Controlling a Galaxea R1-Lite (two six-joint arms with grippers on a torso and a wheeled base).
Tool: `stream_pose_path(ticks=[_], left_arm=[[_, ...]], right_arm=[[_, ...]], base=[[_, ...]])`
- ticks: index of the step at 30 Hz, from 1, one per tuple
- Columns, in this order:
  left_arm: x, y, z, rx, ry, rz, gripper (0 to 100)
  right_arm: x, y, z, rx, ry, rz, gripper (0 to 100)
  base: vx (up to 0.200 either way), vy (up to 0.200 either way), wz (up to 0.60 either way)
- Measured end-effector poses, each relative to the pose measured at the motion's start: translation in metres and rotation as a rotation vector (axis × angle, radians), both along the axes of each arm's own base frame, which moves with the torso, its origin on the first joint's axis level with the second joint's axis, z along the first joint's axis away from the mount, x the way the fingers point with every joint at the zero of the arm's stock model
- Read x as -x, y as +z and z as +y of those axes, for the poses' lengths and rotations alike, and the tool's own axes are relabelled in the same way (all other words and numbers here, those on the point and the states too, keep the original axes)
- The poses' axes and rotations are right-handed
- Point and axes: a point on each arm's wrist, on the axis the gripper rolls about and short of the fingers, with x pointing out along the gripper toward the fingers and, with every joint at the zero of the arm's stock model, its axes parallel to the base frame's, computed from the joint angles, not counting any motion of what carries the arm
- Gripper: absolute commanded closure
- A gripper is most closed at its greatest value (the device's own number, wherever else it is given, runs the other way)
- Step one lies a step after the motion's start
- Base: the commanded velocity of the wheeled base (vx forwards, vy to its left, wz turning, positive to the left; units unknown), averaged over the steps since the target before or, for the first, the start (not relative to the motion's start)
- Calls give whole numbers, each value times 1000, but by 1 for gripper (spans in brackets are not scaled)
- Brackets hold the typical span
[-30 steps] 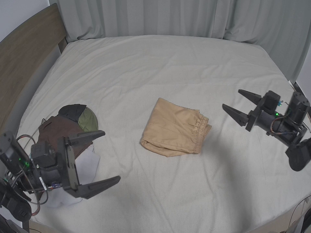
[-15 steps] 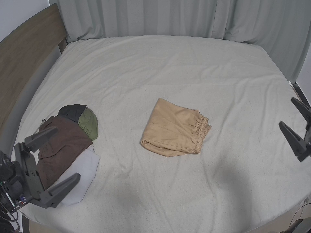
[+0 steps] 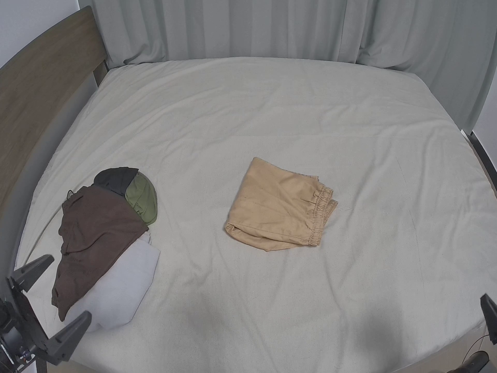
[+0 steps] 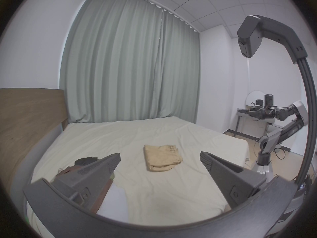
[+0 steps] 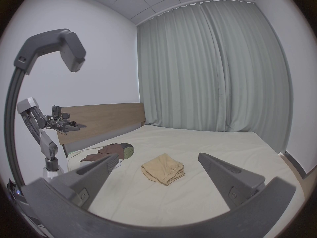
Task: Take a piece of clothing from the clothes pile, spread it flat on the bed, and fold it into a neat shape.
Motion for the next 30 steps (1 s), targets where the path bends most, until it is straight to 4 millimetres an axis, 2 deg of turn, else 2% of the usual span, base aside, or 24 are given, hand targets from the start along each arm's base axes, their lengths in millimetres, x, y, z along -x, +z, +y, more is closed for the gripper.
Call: stream_pose_path(ticks=[5,11,16,21,26,30], left_arm=[[23,-11,9,5,82,-5,0],[45,-33,14,-5,188,13,0],[55,-46,16,-17,255,29,0],[61,-63,16,-38,353,102,0],[65,-63,18,-9,477,60,0],[66,-67,20,39,573,98,0]], right_arm=[[20,-18,-2,-28,-62,-37,0],[24,-54,-4,-44,-207,44,0],[24,-73,-8,-57,-414,132,0],[24,-80,-10,-58,-502,173,0],[25,-82,-10,-64,-506,182,0],[25,-82,-10,-60,-497,182,0]], base=[[0,0,0],[0,0,0],[0,0,0],[0,0,0],[0,0,0],[0,0,0]])
